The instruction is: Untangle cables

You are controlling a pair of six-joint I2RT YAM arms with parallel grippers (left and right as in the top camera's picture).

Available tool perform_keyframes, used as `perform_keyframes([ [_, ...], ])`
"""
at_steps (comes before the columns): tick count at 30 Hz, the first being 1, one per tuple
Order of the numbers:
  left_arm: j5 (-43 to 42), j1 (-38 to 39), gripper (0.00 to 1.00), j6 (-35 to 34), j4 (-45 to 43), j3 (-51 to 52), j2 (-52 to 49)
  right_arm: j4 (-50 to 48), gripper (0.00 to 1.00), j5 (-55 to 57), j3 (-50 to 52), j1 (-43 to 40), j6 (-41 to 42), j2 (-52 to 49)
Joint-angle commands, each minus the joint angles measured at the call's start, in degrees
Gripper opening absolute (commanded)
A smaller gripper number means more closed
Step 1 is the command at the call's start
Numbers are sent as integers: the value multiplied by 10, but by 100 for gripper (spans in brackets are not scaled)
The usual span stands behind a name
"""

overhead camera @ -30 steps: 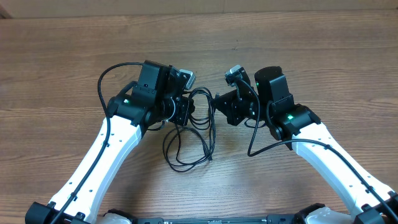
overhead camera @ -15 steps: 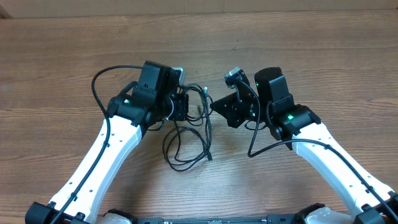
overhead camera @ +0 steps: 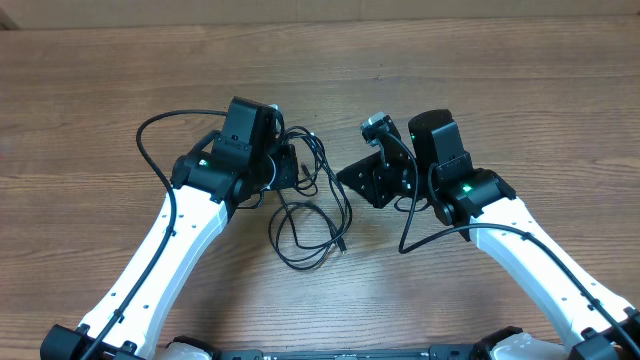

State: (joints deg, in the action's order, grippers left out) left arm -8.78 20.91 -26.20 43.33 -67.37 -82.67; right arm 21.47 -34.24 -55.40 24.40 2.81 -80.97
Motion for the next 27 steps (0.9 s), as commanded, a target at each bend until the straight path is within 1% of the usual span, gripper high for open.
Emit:
perform_keyframes([
  [1, -60, -3, 4, 90, 0, -9, 6, -5, 40, -4, 0, 0, -29, -1],
  [4, -111, -3, 4, 153, 4, -9, 6, -6, 44, -3, 0, 0, -80, -1],
  [7, -135, -3, 4, 192, 11, -9, 6, -12, 46, -3, 0, 0, -109, -1],
  [11, -138, -2, 4, 214, 23, -9, 6, -31, 46, 7, 0, 0, -108, -1],
  [15, -138, -2, 4, 220, 27, -9, 6, -44, 45, 7, 0, 0, -108, -1],
  [18, -152, -2, 4, 222, 27, -9, 6, -45, 32, 7, 0, 0, -108, -1],
  [22, -199, -2, 4, 248, 21, -9, 6, -45, 28, 7, 0, 0, -108, -1],
  [23, -202, -2, 4, 248, 20, -9, 6, -45, 25, 7, 0, 0, -108, -1],
  [25, -202, -2, 4, 248, 19, -9, 6, -45, 14, 7, 0, 0, -108, -1],
  [27, -202, -2, 4, 247, 19, -9, 6, -44, 5, 7, 0, 0, -108, -1],
])
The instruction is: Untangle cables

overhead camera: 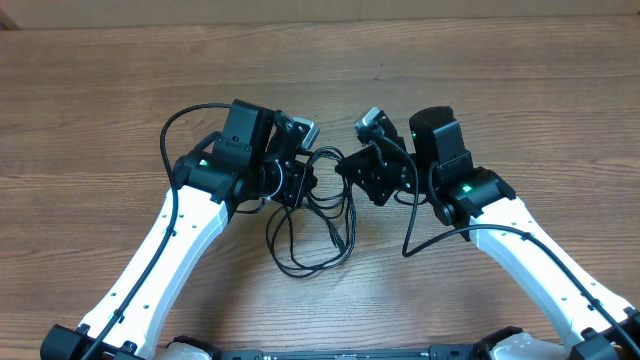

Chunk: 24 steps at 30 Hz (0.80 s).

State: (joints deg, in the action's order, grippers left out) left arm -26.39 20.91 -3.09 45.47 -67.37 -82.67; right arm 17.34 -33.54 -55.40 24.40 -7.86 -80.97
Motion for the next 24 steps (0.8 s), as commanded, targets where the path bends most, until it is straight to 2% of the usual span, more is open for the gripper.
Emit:
perform_keyframes([
  [1, -26, -2, 4, 14, -2, -9, 6, -2, 4, 0, 0, 0, -1, -1],
  [6, -26, -3, 4, 2, -3, -9, 6, 5, 4, 0, 0, 0, 1, -1],
  [10, -26, -3, 4, -3, -3, -9, 6, 12, 18, 0, 0, 0, 1, -1],
  [13, -26, -3, 5, -3, -3, -9, 6, 14, 23, 0, 0, 0, 3, -1],
  [21, 0, -3, 5, -22, 2, -9, 6, 14, 22, 0, 0, 0, 3, -1],
  [24, 0, -3, 4, -22, 2, -9, 6, 14, 9, 0, 0, 0, 3, -1],
])
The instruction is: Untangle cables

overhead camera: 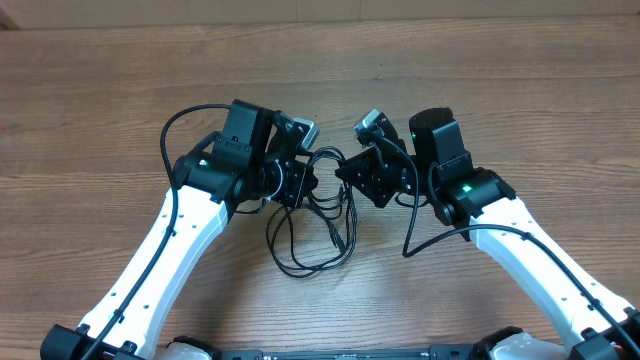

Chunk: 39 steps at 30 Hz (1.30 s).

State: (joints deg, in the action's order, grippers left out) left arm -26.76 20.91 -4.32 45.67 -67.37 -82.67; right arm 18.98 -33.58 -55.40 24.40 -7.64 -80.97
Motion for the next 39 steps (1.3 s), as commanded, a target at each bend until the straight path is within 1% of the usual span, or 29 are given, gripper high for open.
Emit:
perform_keyframes([
  [1, 4, -3, 4, -10, 0, -9, 6, -3, 6, 0, 0, 0, 1, -1],
  [2, 4, -3, 4, -10, 0, -9, 6, -3, 4, 0, 0, 0, 1, -1],
  [10, 4, -3, 4, -10, 0, -9, 6, -2, 4, 0, 0, 0, 1, -1],
  [12, 4, -3, 5, -10, 0, -9, 6, -2, 19, 0, 0, 0, 1, -1],
  [13, 4, -3, 4, -10, 0, -9, 6, -2, 21, 0, 0, 0, 1, -1],
  [17, 23, -3, 5, -14, 2, -9, 6, -2, 21, 0, 0, 0, 1, -1],
  [20, 30, -3, 5, -17, 4, -9, 6, -2, 19, 0, 0, 0, 1, -1],
  [22, 30, -3, 4, -17, 6, -9, 6, -3, 10, 0, 0, 0, 1, -1],
  [24, 30, -3, 5, -17, 6, -9, 6, -3, 5, 0, 0, 0, 1, -1],
  [25, 30, -3, 4, -17, 6, -9, 6, -3, 4, 0, 0, 0, 1, -1],
  [36, 35, -3, 5, -17, 6, -9, 6, -2, 4, -3, 0, 0, 1, -1],
  [37, 42, -3, 4, -21, 6, -9, 6, -2, 4, -5, 0, 0, 1, -1],
  [39, 74, -3, 4, -52, 6, -9, 6, -2, 4, -7, 0, 0, 1, -1],
])
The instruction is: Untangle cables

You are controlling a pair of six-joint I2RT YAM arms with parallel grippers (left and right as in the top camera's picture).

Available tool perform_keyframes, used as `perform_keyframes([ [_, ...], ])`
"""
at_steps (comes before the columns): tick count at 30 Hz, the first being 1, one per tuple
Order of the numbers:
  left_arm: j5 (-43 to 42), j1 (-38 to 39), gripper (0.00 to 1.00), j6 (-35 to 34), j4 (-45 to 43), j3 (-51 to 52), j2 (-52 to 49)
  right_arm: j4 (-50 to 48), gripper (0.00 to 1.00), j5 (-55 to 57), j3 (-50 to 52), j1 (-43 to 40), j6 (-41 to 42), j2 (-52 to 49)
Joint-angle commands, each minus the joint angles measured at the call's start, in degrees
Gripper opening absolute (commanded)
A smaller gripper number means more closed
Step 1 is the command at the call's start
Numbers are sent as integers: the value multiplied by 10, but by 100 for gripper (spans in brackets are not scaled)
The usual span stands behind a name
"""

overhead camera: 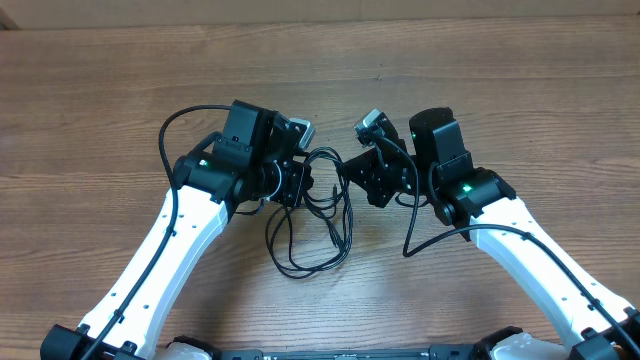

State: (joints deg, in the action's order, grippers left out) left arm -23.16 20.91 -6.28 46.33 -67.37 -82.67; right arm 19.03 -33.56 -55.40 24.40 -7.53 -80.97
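Note:
A tangle of thin black cables [312, 232] lies in loops at the table's middle, trailing toward the front. My left gripper [298, 180] sits on the tangle's upper left and looks shut on a strand. From there a cable arc [325, 153] runs right to my right gripper [345, 170], which meets it at the tangle's upper right and seems shut on it. Both sets of fingertips are largely hidden under the wrists, seen from above.
The wooden table [500, 80] stretches around both arms. Each arm's own black lead curves beside it, the left lead [170, 130] on one side and the right lead [410, 235] on the other. The white arm links reach in from the front edge.
The left gripper has shifted slightly left and the right gripper slightly right. The cable arc between them looks a little more stretched. The lower loops have barely changed.
At first the left gripper was on the tangle's left, with the right gripper apart from the cables. By 2.1 s ago both had closed in on the tangle's top, and they stayed there. Now they stand slightly farther apart, with a strand between them.

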Motion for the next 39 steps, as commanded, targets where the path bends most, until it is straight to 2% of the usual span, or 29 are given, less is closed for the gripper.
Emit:
perform_keyframes([
  [1, 57, -3, 5, -52, 0, -9, 6, -3, 4, -9, 0, 0, 0, -1],
  [7, 163, -3, 5, -193, 0, -9, 6, 4, 4, -12, 0, 0, 0, -1],
  [16, 183, -3, 5, -234, 0, -9, 6, 17, 4, -13, 0, 0, 0, -1],
  [25, 224, -3, 4, -369, 2, -9, 6, 50, 4, -12, 0, 0, 0, -1],
  [31, 225, -3, 5, -374, 6, -9, 6, 51, 4, -12, 0, 0, 0, -1],
  [34, 229, -3, 4, -369, 20, -9, 6, 52, 22, -12, 0, 0, 0, -1],
  [39, 238, -3, 4, -327, 22, -9, 6, 51, 23, -12, 0, 0, 0, -1],
])
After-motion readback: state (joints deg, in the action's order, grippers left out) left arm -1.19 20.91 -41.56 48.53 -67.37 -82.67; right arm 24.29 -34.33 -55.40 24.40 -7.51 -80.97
